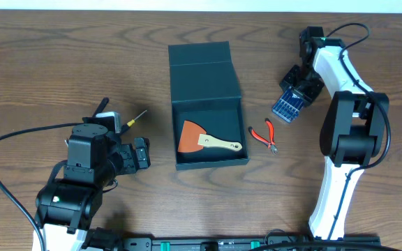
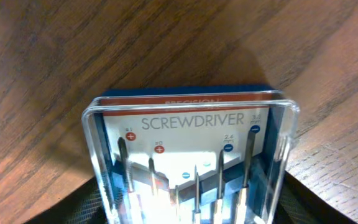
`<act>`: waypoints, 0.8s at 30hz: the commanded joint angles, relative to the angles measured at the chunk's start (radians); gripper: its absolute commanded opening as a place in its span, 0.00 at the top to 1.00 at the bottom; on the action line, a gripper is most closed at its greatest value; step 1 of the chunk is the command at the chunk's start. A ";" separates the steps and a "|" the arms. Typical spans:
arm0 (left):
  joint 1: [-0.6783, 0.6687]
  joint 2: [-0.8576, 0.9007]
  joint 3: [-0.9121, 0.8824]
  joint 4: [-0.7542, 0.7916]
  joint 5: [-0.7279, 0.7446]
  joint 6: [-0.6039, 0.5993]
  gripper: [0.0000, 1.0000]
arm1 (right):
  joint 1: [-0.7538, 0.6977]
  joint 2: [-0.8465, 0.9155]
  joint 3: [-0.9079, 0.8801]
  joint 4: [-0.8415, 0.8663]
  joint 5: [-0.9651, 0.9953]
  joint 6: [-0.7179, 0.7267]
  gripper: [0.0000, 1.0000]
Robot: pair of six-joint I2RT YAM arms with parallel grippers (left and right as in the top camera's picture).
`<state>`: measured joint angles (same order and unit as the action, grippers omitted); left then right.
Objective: Pack container
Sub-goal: 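Grasp the screwdriver case with the right gripper and lift it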
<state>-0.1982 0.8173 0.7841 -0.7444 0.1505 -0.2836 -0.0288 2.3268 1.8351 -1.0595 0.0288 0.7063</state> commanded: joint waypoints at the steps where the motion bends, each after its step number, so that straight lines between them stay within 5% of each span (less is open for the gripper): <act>1: 0.002 -0.002 0.019 0.001 -0.008 0.017 0.01 | -0.001 0.032 -0.033 -0.004 -0.011 -0.005 0.44; 7: 0.002 -0.002 0.019 0.001 -0.004 0.017 0.01 | -0.002 0.032 -0.033 -0.006 -0.011 -0.006 0.54; 11: 0.002 -0.002 0.019 0.001 -0.005 0.017 0.02 | -0.002 0.032 -0.033 -0.006 -0.011 -0.006 0.69; 14: 0.002 -0.002 0.019 0.001 -0.005 0.017 0.01 | -0.002 0.032 -0.033 -0.007 -0.011 -0.005 0.89; 17: 0.002 -0.002 0.019 0.001 -0.005 0.018 0.01 | -0.002 0.031 -0.032 -0.009 -0.011 -0.005 0.97; 24: 0.002 -0.002 0.019 0.001 -0.005 0.018 0.01 | -0.002 0.020 -0.031 -0.033 -0.011 -0.010 0.99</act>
<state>-0.1982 0.8173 0.7841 -0.7441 0.1505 -0.2832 -0.0288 2.3260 1.8351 -1.0775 0.0299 0.7059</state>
